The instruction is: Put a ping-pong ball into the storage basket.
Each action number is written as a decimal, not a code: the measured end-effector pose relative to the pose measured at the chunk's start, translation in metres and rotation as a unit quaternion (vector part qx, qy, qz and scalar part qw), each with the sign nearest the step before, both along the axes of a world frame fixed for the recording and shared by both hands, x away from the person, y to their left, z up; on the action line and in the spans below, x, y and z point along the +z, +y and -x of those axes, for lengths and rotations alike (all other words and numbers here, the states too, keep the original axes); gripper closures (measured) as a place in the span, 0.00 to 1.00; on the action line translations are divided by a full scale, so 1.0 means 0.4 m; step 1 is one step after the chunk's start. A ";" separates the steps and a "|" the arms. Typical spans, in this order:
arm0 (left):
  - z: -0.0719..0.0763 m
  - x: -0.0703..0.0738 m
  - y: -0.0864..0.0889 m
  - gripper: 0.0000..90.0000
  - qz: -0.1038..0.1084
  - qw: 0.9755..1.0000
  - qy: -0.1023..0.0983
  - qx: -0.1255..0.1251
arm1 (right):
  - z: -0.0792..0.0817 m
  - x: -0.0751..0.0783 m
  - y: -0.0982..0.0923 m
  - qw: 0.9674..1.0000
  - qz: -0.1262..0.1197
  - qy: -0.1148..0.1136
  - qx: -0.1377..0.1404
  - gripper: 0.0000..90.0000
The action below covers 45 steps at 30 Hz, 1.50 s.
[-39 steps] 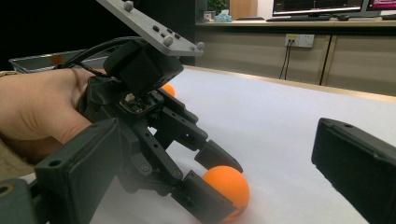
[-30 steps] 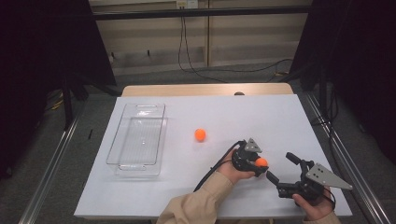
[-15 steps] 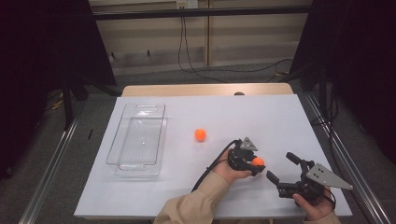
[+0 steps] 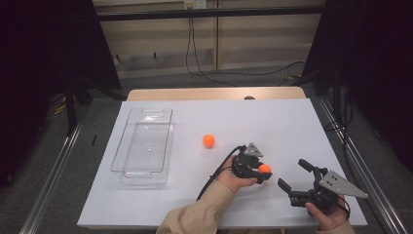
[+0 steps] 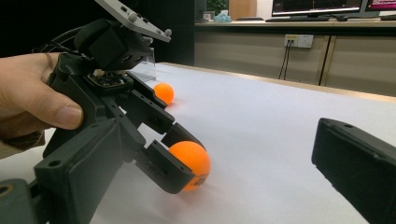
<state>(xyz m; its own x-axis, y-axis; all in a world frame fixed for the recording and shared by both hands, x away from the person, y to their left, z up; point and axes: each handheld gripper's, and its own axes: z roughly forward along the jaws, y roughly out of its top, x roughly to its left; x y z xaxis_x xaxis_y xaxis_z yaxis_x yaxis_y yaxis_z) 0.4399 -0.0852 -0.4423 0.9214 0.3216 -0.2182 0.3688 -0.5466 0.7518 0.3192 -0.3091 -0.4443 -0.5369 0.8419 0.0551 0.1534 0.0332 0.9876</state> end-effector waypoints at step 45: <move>-0.017 0.007 0.113 0.57 0.015 0.999 0.021 0.046 | -0.001 -0.001 0.004 1.000 0.001 0.002 0.000 0.02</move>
